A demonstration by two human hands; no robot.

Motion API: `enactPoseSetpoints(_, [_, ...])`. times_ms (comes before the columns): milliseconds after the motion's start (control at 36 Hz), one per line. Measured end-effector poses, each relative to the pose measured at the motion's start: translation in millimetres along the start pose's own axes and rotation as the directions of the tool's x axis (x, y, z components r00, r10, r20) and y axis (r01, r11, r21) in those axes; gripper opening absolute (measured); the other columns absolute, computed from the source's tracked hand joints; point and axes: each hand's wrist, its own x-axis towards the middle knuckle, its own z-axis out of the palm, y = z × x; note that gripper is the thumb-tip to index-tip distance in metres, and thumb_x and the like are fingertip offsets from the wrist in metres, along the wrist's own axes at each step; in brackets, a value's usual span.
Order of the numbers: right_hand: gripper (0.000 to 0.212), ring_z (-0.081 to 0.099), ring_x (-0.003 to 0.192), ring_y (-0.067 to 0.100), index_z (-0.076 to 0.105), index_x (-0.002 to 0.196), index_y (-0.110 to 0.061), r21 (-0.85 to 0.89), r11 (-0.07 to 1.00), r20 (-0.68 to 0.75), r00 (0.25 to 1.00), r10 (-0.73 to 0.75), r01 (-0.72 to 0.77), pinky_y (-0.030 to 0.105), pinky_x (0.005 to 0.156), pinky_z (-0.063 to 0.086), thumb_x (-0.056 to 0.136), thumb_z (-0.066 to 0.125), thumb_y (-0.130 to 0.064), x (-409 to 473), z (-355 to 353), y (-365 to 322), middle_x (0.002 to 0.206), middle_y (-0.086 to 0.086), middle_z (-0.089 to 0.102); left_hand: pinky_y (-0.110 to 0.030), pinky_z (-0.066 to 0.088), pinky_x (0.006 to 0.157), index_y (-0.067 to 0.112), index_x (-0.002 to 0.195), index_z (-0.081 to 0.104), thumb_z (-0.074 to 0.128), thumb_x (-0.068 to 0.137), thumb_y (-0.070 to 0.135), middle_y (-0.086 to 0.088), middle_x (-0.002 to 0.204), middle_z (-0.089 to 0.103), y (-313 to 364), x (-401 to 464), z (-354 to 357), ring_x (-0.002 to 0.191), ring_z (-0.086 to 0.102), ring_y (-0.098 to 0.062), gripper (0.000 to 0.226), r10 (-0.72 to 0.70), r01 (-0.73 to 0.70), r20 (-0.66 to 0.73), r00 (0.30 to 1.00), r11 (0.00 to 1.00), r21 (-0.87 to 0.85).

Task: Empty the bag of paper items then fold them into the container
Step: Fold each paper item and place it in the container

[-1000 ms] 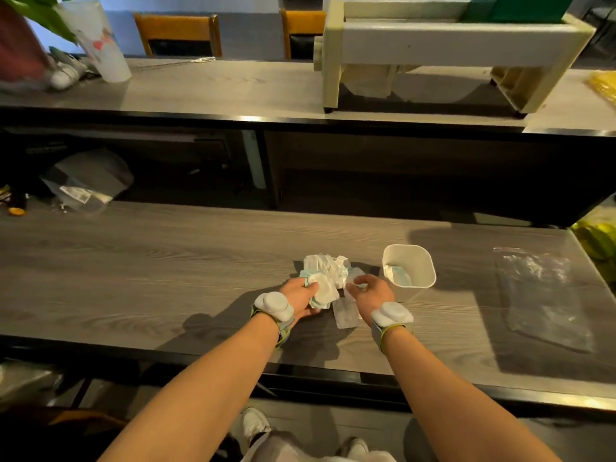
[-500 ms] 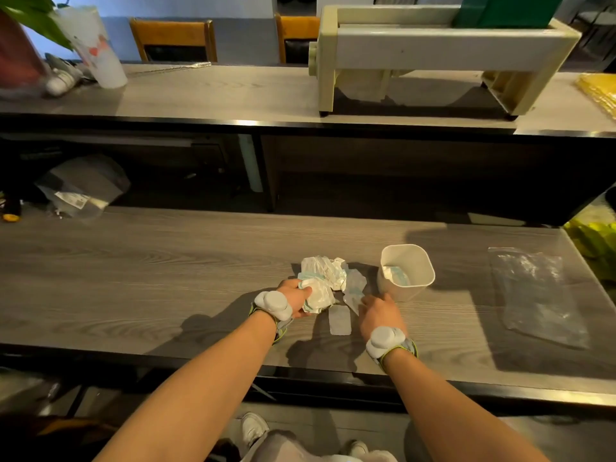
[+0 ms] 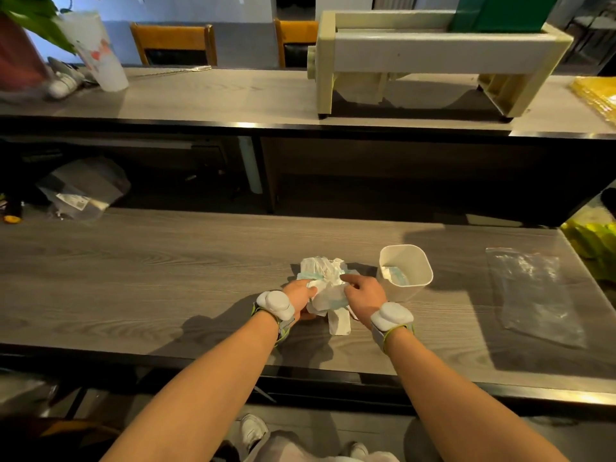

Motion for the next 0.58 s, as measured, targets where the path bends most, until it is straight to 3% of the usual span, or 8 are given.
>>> enactPoseSetpoints(83, [0.042,0.059,0.116,0.025,0.062,0.129,-0.016,-0.119,0.989,0.129,0.989,-0.073,0.088,0.019,0.085,0.042,0.092,0.044,-0.008,-1,0,-7,0.130,0.009,0.063,-0.041,0.053,0.081,0.007,0.132,0.051,0.044,0.099,0.010,-0.019,0.133,0.054,-1,0,-3,0.106,0.056,-0.031,0.034,0.004,-0.004,0.004,1.000,0.999,0.040])
enactPoseSetpoints(139, [0.045,0.058,0.119,0.023,0.060,0.132,-0.017,-0.181,0.972,0.201,0.973,-0.115,0.152,0.020,0.091,0.043,0.091,0.044,-0.006,-1,0,-13,0.134,0.008,0.060,-0.043,0.054,0.085,0.008,0.128,0.055,0.042,0.097,0.006,-0.017,0.122,0.060,-4,1,-4,0.103,0.060,-0.032,0.033,0.022,-0.027,0.036,0.999,0.991,0.130])
enactPoseSetpoints(194, [0.053,0.055,0.120,0.026,0.050,0.139,-0.020,-0.229,0.953,0.231,0.962,-0.144,0.197,0.027,0.099,0.044,0.089,0.045,-0.004,1,1,-18,0.135,0.010,0.055,-0.037,0.057,0.068,0.008,0.123,0.057,0.041,0.096,0.002,-0.014,0.108,0.061,-5,-1,-7,0.084,0.061,-0.025,0.032,0.001,-0.009,0.054,0.999,0.989,0.151])
enactPoseSetpoints(250, [0.058,0.055,0.116,0.029,0.042,0.141,-0.020,-0.252,0.940,0.237,0.956,-0.173,0.232,0.033,0.096,0.046,0.085,0.050,-0.004,3,1,-21,0.129,0.011,0.052,-0.028,0.056,0.050,0.005,0.122,0.057,0.041,0.095,0.001,-0.014,0.101,0.062,-6,-3,-9,0.076,0.060,-0.023,0.032,-0.023,0.013,0.060,0.998,0.985,0.174])
enactPoseSetpoints(306, [0.054,0.056,0.111,0.029,0.043,0.134,-0.016,-0.238,0.937,0.231,0.952,-0.202,0.257,0.032,0.090,0.047,0.083,0.052,-0.002,6,1,-21,0.122,0.012,0.056,-0.025,0.053,0.045,0.003,0.123,0.056,0.040,0.094,0.000,-0.012,0.092,0.061,-6,-5,-10,0.071,0.059,-0.022,0.034,-0.031,0.019,0.055,0.998,0.980,0.198])
enactPoseSetpoints(417, [0.038,0.059,0.093,0.019,0.054,0.120,-0.015,-0.200,0.932,0.211,0.942,-0.259,0.301,0.023,0.078,0.042,0.084,0.062,-0.005,9,1,-22,0.115,0.006,0.064,-0.036,0.057,0.065,0.003,0.119,0.056,0.043,0.095,0.008,-0.020,0.101,0.062,-6,-6,-13,0.075,0.061,-0.027,0.028,-0.036,0.024,0.059,0.998,0.979,0.202])
enactPoseSetpoints(500, [0.035,0.055,0.083,0.014,0.061,0.116,-0.014,-0.185,0.925,0.180,0.937,-0.300,0.332,0.022,0.077,0.043,0.083,0.071,-0.016,7,5,-24,0.113,0.001,0.065,-0.039,0.058,0.072,0.010,0.109,0.060,0.044,0.092,0.003,-0.016,0.098,0.065,-7,-4,-14,0.084,0.064,-0.030,0.025,0.002,-0.021,0.087,0.996,0.975,0.220])
enactPoseSetpoints(583, [0.024,0.061,0.090,0.021,0.065,0.106,-0.012,-0.200,0.958,0.039,0.979,-0.200,0.204,0.023,0.076,0.043,0.083,0.069,-0.019,10,6,-18,0.108,0.005,0.067,-0.040,0.055,0.075,0.005,0.119,0.060,0.049,0.094,0.009,-0.017,0.107,0.063,-9,1,-18,0.092,0.060,-0.030,0.027,0.073,-0.088,0.067,0.995,0.963,0.256])
